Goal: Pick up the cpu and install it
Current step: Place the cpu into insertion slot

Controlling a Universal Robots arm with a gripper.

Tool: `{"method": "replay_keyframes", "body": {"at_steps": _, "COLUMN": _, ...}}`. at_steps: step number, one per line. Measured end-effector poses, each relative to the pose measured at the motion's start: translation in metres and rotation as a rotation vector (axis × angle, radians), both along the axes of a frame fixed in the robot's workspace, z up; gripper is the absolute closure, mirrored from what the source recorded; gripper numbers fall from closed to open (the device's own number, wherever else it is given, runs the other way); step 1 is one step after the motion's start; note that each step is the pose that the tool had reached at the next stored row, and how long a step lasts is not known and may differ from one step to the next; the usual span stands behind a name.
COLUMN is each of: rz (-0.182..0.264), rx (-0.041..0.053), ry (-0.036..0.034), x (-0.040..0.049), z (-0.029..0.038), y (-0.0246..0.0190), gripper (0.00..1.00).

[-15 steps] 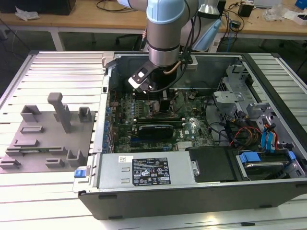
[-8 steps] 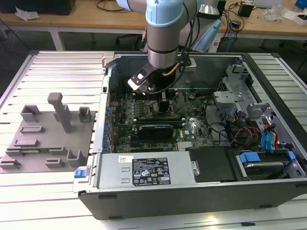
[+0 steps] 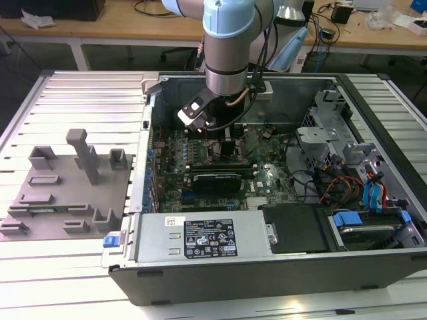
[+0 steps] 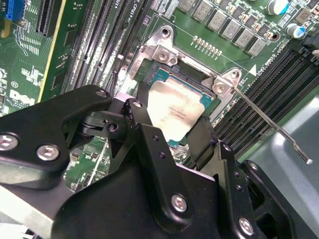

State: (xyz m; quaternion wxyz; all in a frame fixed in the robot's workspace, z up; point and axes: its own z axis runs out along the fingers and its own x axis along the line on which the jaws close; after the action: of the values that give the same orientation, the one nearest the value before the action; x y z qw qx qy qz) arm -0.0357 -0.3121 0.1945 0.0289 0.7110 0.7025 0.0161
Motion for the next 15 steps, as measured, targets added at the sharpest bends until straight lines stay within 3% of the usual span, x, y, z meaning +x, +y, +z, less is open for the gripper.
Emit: {"method": "replay_keyframes", "body": {"at_steps": 15, "rz": 0.000, "rx": -0.0007, "ry": -0.0001, "x": 0.0000, "z": 0.0002, "y": -0.0009, "gripper": 0.45}}
